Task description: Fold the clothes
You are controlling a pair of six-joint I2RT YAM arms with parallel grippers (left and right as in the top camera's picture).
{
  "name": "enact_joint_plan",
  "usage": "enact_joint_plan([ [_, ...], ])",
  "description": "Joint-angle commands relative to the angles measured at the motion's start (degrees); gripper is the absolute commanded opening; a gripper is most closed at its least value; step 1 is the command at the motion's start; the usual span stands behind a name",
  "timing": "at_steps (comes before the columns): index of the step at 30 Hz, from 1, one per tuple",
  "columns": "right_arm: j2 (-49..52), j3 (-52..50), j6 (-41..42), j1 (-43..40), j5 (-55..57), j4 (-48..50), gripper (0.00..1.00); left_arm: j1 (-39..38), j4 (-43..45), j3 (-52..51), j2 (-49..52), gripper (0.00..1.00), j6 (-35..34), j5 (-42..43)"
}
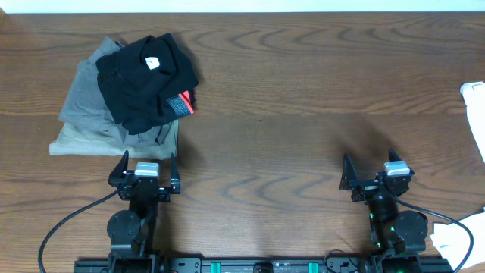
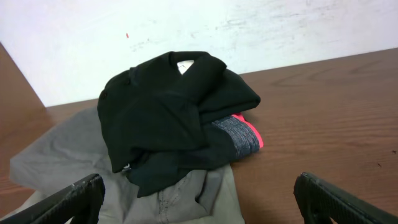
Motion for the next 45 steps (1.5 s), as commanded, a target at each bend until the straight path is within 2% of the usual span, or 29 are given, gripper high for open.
enact_joint_plan([
  [1,0.2,-0.1,0.7,0.5,0.6,-0.3,0.99,0.0,-1.8,-1.0,-0.3,0.98,0.7,-0.2],
  [28,0.2,-0.1,0.5,0.5,1.2,1.6,0.99,0.0,-1.8,-1.0,-0.3,0.98,0.7,0.9],
  [31,0.2,-0.1,0.6,0.5,0.7,1.8,0.99,0.0,-1.7,-1.0,-0.3,0.98,-2.5,2.4],
  [37,0.2,-0.1,0.7,0.5,-12.4,1.6,0.99,0.0,-1.6,-1.0,1.4,0.98,-8.5,2.6],
  [45,0.8,2.5,0.8,0.4,-12.0,3.7,0.99,0.0,-1.5,4.5,3.1,0.98,-11.1,4.7],
])
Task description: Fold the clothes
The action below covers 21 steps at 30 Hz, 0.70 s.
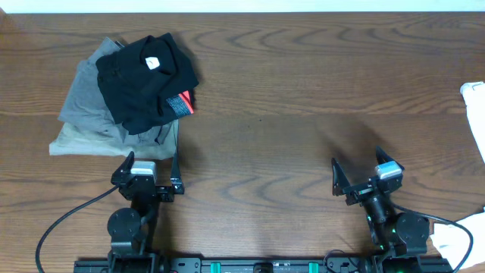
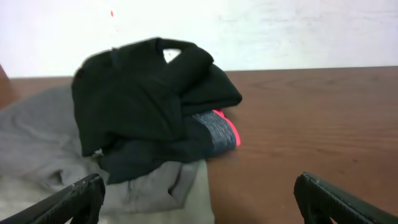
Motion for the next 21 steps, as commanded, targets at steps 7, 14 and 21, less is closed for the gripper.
enact_joint_plan([
  [7,16.7,15.8,3.1,0.4,0.7,-3.5,0.99,0.0,-10.8,22.2,18.6,0.98,2.2,-3.4],
  [14,48.4,41.1,3.2,-1.2,-0.3,-14.4,0.99,0.0,-26.2,50.6,46.9,0.98,2.1,-0.6],
  [21,73.4,59.6,3.2,-1.9,-12.3,-27.9,0.99,0.0,-37.8,69.4,63.2,0.98,1.6,12.7],
])
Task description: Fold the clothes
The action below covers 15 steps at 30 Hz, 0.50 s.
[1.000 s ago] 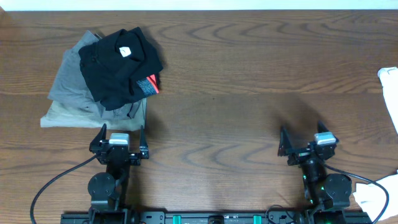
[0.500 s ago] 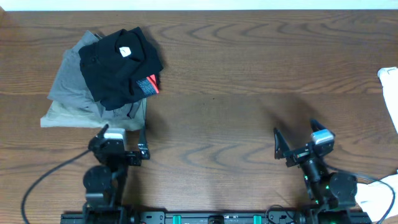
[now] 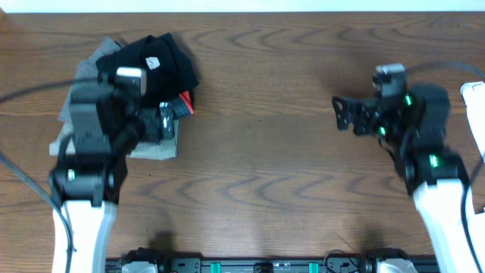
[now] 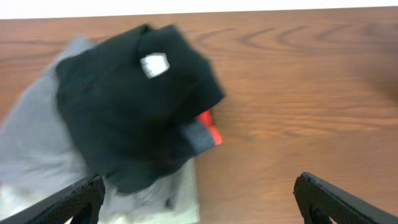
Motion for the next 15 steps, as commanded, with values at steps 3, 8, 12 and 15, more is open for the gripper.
enact_joint_plan([
  [3,10.8,4.9,-2.3,-0.4,-15.1,-2.4,0.99,0.0,0.3,4.1,4.8,0.98,0.4,8.2],
  [8,15.5,9.2,3.7,-3.8,-0.6,-7.4,0.99,0.0,-0.6,4.1,6.4,0.98,0.4,8.2],
  [12,20.6,19.0,7.5,-12.9,15.2,-15.4,0.99,0.0,-0.6,4.1,6.4,0.98,0.4,8.2],
  [15,24.4,24.2,10.1,-20.5,18.8,-16.0,0.99,0.0,-0.5,4.1,6.4,0.98,0.4,8.2],
])
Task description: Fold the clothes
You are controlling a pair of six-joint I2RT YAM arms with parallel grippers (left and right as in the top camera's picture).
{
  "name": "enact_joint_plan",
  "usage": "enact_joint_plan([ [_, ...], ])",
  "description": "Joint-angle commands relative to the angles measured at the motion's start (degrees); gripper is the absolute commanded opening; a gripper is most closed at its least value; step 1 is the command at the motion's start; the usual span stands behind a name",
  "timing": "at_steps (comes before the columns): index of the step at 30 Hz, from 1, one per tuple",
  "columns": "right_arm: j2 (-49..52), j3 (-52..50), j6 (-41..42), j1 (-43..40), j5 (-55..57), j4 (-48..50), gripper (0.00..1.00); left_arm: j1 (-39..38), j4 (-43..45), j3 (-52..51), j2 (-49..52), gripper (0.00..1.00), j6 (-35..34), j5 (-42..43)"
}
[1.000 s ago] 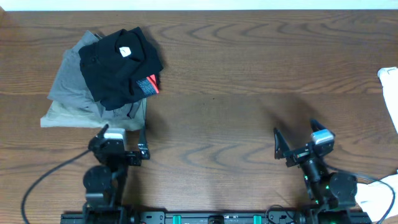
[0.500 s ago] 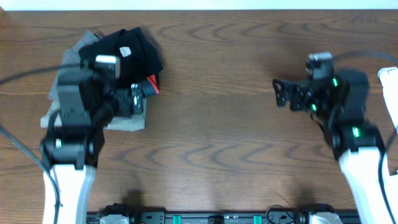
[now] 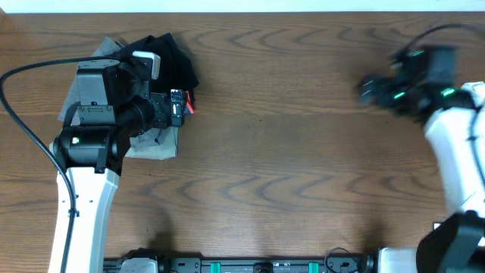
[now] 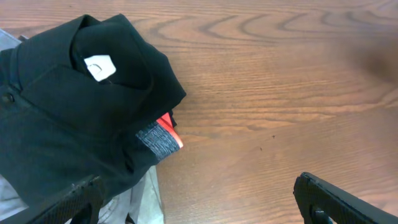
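A pile of clothes lies at the table's far left. On top is a crumpled black garment (image 4: 74, 124) with a white label (image 4: 98, 67), and a grey band with a red-pink edge (image 4: 163, 138) pokes out of it. A grey garment (image 3: 74, 97) lies underneath. My left gripper (image 3: 168, 112) hangs over the pile's right edge, open wide, one fingertip (image 4: 71, 200) above the black cloth and the other over bare wood. My right gripper (image 3: 370, 89) is raised at the far right and blurred.
The brown wooden table (image 3: 265, 159) stretches between the two arms. The left arm's black cable (image 3: 23, 136) loops along the left side. The table's far edge meets a white wall at the top of the overhead view.
My left gripper has come lower and closer over the pile's right edge, still open. The right arm has swung further right and its gripper is now blurred.
Both arms first rested low at the table's front edge with grippers open, the left one facing the pile. By the last earlier moment both had risen and reached out, the left above the pile. Now the left hangs closer over the black garment. The clothes have not moved.
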Motion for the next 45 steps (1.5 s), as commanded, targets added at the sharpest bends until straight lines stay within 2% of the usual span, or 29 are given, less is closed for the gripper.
enact_joint_plan([
  [1,4.0,5.5,5.6,-8.6,10.7,0.5,0.99,0.0,0.0,1.0,-0.2,0.98,0.3,0.9],
  [6,10.4,9.4,7.3,-18.9,9.1,5.2,0.97,0.0,-0.1,1.0,-0.2,0.98,0.3,0.9],
  [9,13.9,9.6,7.4,-23.6,9.1,9.2,0.89,0.0,-0.1,1.0,-0.2,0.98,0.3,0.9],
  [14,19.1,9.6,7.6,-28.9,9.3,13.9,0.84,0.0,-0.1,1.0,-0.2,0.98,0.3,0.9],
  [21,26.0,9.6,8.2,-32.9,10.3,18.1,0.79,0.0,0.0,1.0,-0.2,0.98,0.3,0.9],
  [30,32.6,9.6,8.2,-33.1,11.8,24.5,0.73,0.0,0.0,1.0,-0.2,0.98,-1.2,0.9],
  [34,34.8,9.6,6.6,-32.9,9.3,26.6,0.41,0.0,0.0,1.0,-0.2,0.98,-2.3,0.9],
  [37,35.8,9.6,6.6,-32.9,8.4,26.6,0.1,0.0,0.0,1.0,-0.2,0.98,-2.3,0.9],
  [38,35.8,9.6,6.7,-32.9,8.1,26.6,0.04,0.0,0.0,1.0,-0.2,0.98,-2.3,0.9],
  [39,35.6,9.7,6.6,-32.9,7.5,26.6,0.01,0.0,0.0,1.0,-0.2,0.98,-2.3,0.9],
  [45,29.4,9.7,5.2,-32.7,-1.0,26.5,0.01,0.0,0.0,1.0,-0.2,0.98,-2.3,0.9],
])
